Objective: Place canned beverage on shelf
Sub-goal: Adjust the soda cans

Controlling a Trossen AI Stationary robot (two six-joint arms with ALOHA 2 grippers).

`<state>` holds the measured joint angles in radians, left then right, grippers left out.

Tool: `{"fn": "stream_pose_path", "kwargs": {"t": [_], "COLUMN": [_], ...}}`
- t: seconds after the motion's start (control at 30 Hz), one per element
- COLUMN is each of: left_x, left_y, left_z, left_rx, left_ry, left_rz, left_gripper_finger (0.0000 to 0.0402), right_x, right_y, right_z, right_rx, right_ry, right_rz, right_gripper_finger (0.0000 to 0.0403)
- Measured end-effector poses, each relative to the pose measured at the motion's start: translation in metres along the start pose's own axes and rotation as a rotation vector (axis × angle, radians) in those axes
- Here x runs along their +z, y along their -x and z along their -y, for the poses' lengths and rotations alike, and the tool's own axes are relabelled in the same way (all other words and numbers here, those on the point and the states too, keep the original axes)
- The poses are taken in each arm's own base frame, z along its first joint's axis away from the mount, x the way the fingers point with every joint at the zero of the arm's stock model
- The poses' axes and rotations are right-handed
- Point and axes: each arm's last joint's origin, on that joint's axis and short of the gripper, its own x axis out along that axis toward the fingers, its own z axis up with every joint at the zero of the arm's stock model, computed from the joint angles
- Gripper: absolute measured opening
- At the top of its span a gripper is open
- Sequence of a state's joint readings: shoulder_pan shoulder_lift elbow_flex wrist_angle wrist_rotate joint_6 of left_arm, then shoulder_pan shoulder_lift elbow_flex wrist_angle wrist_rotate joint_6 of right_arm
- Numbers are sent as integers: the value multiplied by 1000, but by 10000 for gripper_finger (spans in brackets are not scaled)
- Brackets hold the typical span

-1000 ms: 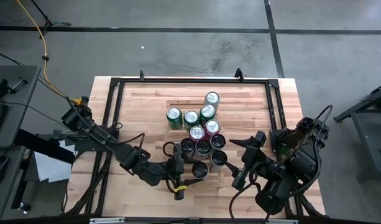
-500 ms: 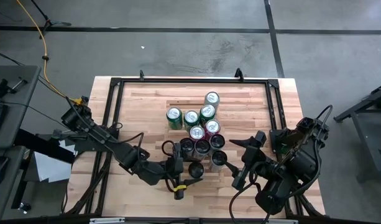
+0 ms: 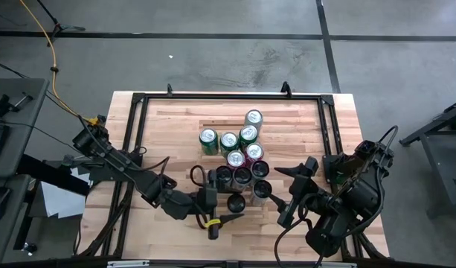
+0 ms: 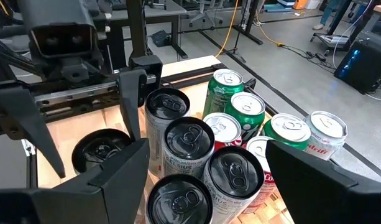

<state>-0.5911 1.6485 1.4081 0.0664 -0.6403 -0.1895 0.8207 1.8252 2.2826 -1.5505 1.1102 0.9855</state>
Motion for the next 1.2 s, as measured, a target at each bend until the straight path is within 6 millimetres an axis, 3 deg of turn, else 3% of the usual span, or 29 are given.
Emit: {"fn": "stream_pose_path", "kwargs": {"t": [0.23, 0.5, 0.7, 0.83, 0.9, 1.0, 1.1, 1.2], "left_x": [12, 43, 65, 65, 57, 28, -13, -52], "left_y": [3, 11, 53, 98, 122, 147, 154, 142], "left_z": [4, 8, 11, 6, 3, 7, 20, 36], "left_rx": [-17, -11, 24, 75, 86, 86, 82, 60], "left_ry": [-49, -145, -242, -174, -92, 45, 182, 276], "left_rz": [49, 121, 98, -11, -64, -114, -130, -157], "left_gripper_finger": [294, 294, 280, 207, 140, 28, 13, 2], "right_x": [0, 0, 0, 0, 0, 0, 0, 0], "right_y": [0, 0, 0, 0, 0, 0, 0, 0], "right_z": [0, 0, 0, 0, 0, 0, 0, 0], "right_rx": [1, 1, 1, 1, 1, 1, -1, -1], "right_ry": [-4, -4, -3, 0, -1, -2, -1, -3], "right_rz": [1, 2, 2, 2, 2, 2, 5, 5], "right_gripper_finger": [307, 307, 307, 307, 307, 307, 307, 307]}}
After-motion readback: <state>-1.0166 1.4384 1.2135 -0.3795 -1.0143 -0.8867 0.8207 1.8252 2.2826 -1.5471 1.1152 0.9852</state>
